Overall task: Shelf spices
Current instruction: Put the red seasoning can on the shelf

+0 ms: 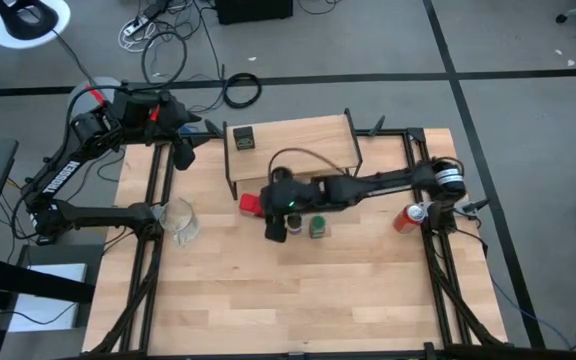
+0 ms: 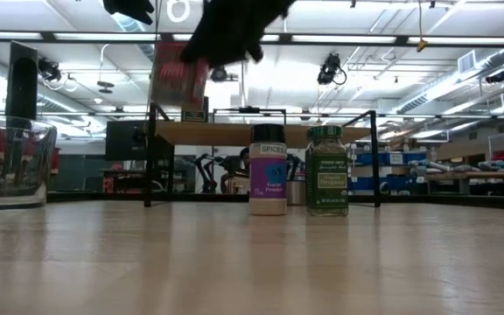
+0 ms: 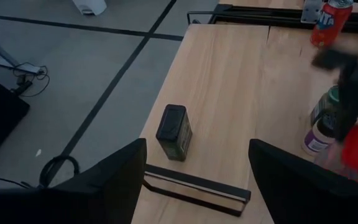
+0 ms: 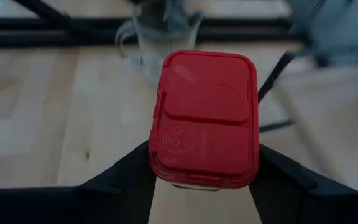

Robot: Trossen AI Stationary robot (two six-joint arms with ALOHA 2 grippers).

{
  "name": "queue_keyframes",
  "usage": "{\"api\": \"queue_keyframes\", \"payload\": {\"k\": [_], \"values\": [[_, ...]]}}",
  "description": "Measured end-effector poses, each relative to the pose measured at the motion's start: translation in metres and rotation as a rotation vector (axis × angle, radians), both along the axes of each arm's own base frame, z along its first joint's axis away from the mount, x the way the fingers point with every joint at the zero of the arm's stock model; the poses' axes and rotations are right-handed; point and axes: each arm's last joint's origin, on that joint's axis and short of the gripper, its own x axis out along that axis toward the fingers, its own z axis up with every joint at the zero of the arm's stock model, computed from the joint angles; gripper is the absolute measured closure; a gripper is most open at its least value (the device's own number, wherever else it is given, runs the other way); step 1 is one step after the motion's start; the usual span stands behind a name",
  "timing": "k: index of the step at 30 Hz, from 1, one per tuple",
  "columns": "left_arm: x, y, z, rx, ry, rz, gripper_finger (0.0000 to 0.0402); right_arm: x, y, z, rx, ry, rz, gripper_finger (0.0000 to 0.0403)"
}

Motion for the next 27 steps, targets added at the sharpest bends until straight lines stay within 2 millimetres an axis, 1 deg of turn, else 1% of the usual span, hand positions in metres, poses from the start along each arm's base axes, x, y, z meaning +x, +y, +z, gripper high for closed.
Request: {"api": "queue_keyframes", "payload": {"k": [4,6,9,12,15,18,21,27], "values": [[0.000,0.000,0.000,-0.005,0.002,0.001,0.0115,-0.022,-0.020,0.034,-0.050,-0.036,-0.022,0.0191],[0.000,0.000,0.000,-0.005,0.002,0.002,0.0115,-0.032,-0.033,0.045,-0.065,-0.039,-0.045,0.0191],[0.000,0.000,0.000,-0.005,0.002,0.002,0.0115,-0.044,-0.055,0.056,-0.092,-0.028,-0.083,0.0191],[0.000,0.000,0.000,-0.005,0.002,0.002,0.0115,-0.050,-0.080,0.057,-0.111,-0.004,-0.078,0.0191],[0.000,0.000,0.000,-0.011,-0.002,0.007,0.0115,-0.052,-0.103,0.052,-0.087,0.027,-0.038,0.0191],[0.000,0.000,0.000,-0.017,-0.005,0.011,0.0115,-0.056,-0.124,0.046,-0.098,0.068,-0.036,0.0191],[0.000,0.000,-0.001,-0.023,-0.005,0.014,0.0115,-0.061,-0.143,0.046,-0.142,0.072,-0.020,0.0191],[0.000,0.000,-0.001,-0.023,-0.006,0.014,0.0115,-0.069,-0.170,0.049,-0.164,0.018,0.120,0.0191]]}}
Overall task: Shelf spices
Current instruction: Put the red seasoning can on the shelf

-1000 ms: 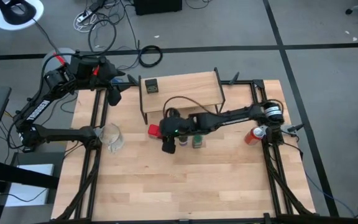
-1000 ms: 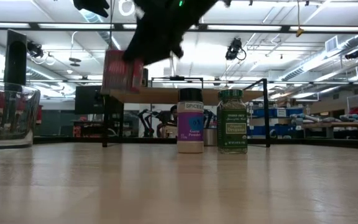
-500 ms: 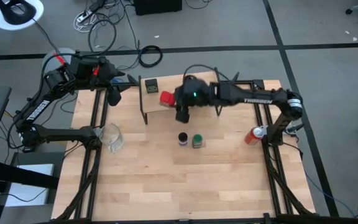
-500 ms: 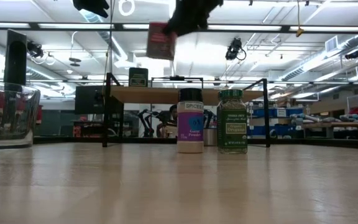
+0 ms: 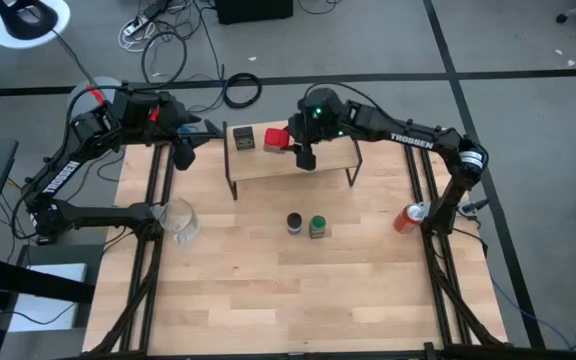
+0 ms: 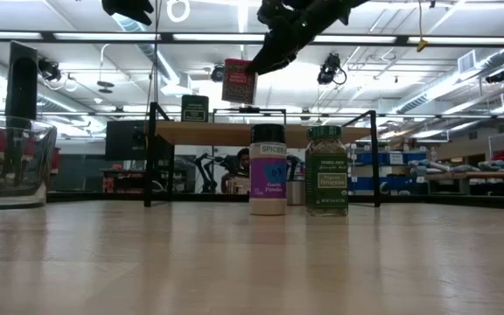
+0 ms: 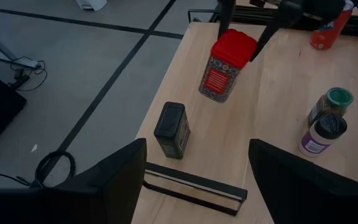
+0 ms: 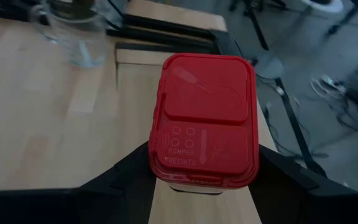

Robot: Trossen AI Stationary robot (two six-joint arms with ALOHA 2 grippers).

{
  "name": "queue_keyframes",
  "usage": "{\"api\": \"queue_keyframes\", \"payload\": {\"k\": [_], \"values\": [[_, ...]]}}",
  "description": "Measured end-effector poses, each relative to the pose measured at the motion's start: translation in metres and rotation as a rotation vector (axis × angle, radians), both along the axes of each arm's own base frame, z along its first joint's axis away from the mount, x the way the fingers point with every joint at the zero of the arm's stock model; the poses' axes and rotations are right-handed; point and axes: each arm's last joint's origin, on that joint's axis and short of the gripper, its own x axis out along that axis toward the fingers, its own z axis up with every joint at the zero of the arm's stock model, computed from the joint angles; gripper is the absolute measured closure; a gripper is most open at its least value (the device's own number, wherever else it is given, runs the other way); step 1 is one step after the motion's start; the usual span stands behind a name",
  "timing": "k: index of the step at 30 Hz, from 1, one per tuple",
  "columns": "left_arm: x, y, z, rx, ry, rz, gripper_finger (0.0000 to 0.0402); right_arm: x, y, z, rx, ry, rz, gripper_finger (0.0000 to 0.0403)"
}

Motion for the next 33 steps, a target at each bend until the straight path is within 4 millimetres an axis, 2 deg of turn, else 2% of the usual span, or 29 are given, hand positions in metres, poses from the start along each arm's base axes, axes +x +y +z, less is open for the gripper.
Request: {"api": "queue_keyframes", "payload": {"k": [7,14,22,27,33], "values": [[0.000,0.000,0.000,-0.013,-0.011,0.011,0.0115,-0.015,-0.031,0.001,0.013,-0.026,0.055,0.0191],[0.001,0.001,0.000,-0.016,-0.015,0.014,0.0115,-0.027,-0.050,0.000,0.036,-0.047,0.090,0.0191],[0.008,0.005,-0.008,-0.033,-0.027,0.008,0.0115,-0.020,-0.063,-0.027,0.088,0.039,0.073,0.0191],[0.013,0.008,-0.023,-0.066,0.004,-0.007,0.0115,-0.013,-0.066,-0.027,0.058,-0.009,0.091,0.0191],[0.021,0.014,-0.040,-0.070,0.024,-0.013,0.0115,-0.010,-0.068,-0.036,0.090,0.016,0.082,0.0198]]}}
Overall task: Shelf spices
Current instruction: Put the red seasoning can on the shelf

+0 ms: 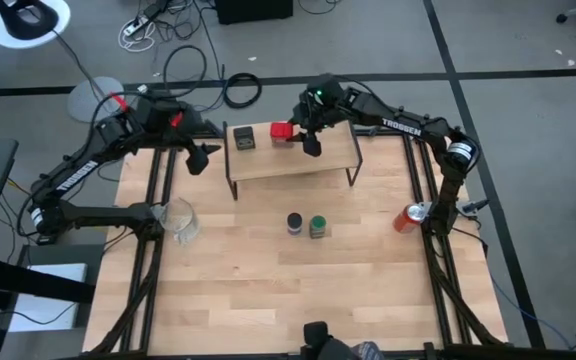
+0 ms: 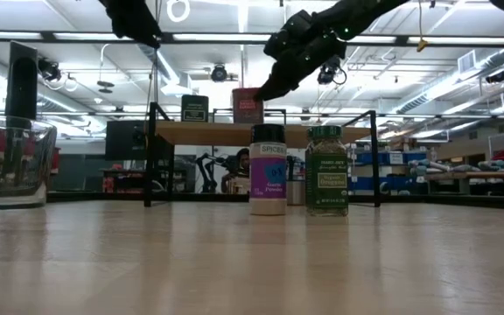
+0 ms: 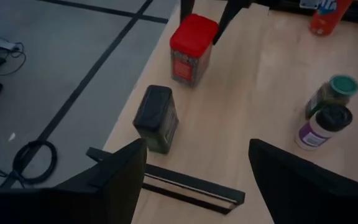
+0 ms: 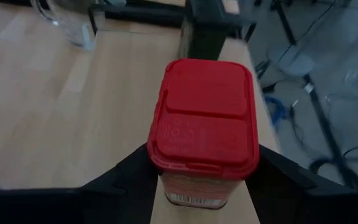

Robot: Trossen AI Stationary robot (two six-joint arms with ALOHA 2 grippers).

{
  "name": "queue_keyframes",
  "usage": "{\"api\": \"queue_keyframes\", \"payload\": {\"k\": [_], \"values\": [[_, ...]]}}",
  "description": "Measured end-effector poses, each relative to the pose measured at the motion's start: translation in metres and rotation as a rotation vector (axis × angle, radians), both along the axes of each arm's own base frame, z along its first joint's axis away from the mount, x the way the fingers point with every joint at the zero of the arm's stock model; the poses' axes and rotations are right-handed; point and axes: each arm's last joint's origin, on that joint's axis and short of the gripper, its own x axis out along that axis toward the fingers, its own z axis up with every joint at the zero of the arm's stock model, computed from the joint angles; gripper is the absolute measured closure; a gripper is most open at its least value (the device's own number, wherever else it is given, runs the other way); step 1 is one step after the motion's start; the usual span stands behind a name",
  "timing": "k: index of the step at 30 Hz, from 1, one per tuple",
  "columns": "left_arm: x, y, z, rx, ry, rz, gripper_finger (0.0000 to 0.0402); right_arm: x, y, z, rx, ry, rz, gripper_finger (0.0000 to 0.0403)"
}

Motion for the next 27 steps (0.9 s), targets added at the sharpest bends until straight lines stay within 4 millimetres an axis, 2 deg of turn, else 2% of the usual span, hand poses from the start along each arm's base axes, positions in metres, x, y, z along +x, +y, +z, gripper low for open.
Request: {"api": "queue_keyframes", "payload": {"k": [4,9,13,16,22,27], "values": [[0.004,0.003,-0.007,0.007,-0.007,-0.003,0.0115,0.003,0.000,-0.003,0.019,0.002,-0.021,0.0191],[0.007,0.005,-0.013,0.008,-0.015,-0.008,0.0115,0.009,0.006,-0.002,-0.024,-0.002,-0.053,0.0106],[0.008,0.005,-0.011,0.017,-0.030,-0.007,0.0115,0.013,0.010,0.000,-0.050,-0.016,-0.057,0.0071],[0.008,0.006,-0.010,0.023,-0.045,-0.006,0.0115,0.017,0.013,0.002,-0.084,-0.027,-0.066,0.0068],[0.009,0.006,-0.009,0.024,-0.063,0.000,0.0115,0.023,0.019,0.010,-0.195,-0.059,-0.103,0.0090],[0.009,0.006,-0.009,0.018,-0.067,0.004,0.0115,0.019,0.029,0.035,-0.290,-0.142,-0.152,0.0111]]}}
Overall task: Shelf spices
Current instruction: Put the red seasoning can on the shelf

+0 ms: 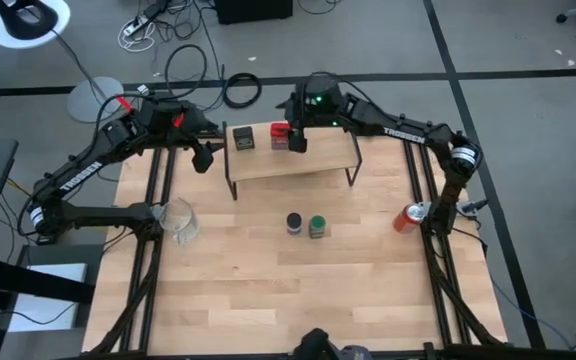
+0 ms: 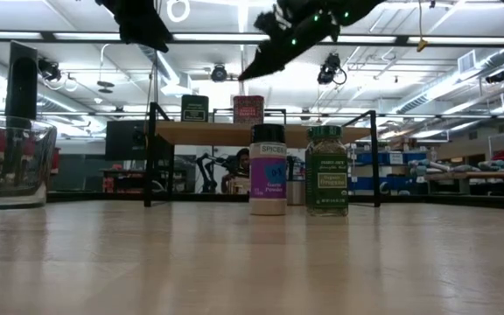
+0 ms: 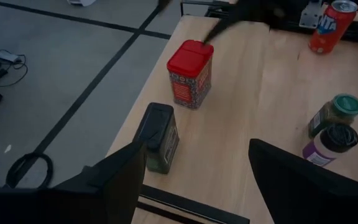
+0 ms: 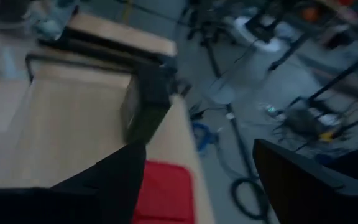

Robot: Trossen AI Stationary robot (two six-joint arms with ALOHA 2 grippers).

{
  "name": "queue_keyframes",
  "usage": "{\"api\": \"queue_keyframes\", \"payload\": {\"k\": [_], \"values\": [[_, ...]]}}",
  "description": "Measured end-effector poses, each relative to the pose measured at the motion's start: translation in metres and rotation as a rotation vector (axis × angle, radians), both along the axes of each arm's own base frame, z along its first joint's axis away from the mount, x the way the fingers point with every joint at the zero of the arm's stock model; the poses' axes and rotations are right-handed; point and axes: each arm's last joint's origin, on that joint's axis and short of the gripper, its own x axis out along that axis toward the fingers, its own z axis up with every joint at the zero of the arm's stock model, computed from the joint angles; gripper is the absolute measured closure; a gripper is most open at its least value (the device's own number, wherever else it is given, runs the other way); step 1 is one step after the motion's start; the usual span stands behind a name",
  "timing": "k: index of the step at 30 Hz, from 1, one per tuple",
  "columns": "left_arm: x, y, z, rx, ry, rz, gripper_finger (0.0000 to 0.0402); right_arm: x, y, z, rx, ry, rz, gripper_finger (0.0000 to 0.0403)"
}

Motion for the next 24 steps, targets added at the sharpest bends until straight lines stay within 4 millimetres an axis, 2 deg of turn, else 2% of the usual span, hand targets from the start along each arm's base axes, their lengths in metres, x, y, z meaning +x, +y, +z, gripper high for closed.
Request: {"api": "queue_keyframes", "payload": {"k": [4,7,12,14,24], "values": [[0.000,0.000,0.000,0.000,-0.001,0.000,0.0115,-0.012,0.009,0.022,-0.055,-0.027,-0.071,0.0146],[0.000,0.000,0.001,0.006,-0.008,0.000,0.0115,-0.021,0.013,0.030,-0.046,-0.020,-0.089,0.0202],[0.001,0.001,0.003,0.022,-0.030,0.000,0.0115,-0.027,0.016,0.016,0.053,0.115,-0.107,0.0349],[0.002,0.001,0.003,0.026,-0.031,-0.002,0.0115,-0.029,0.017,0.006,0.094,0.169,-0.112,0.0388],[0.002,0.001,0.004,0.026,-0.046,0.003,0.0115,-0.025,0.022,-0.032,0.157,0.189,-0.175,0.0400]]}}
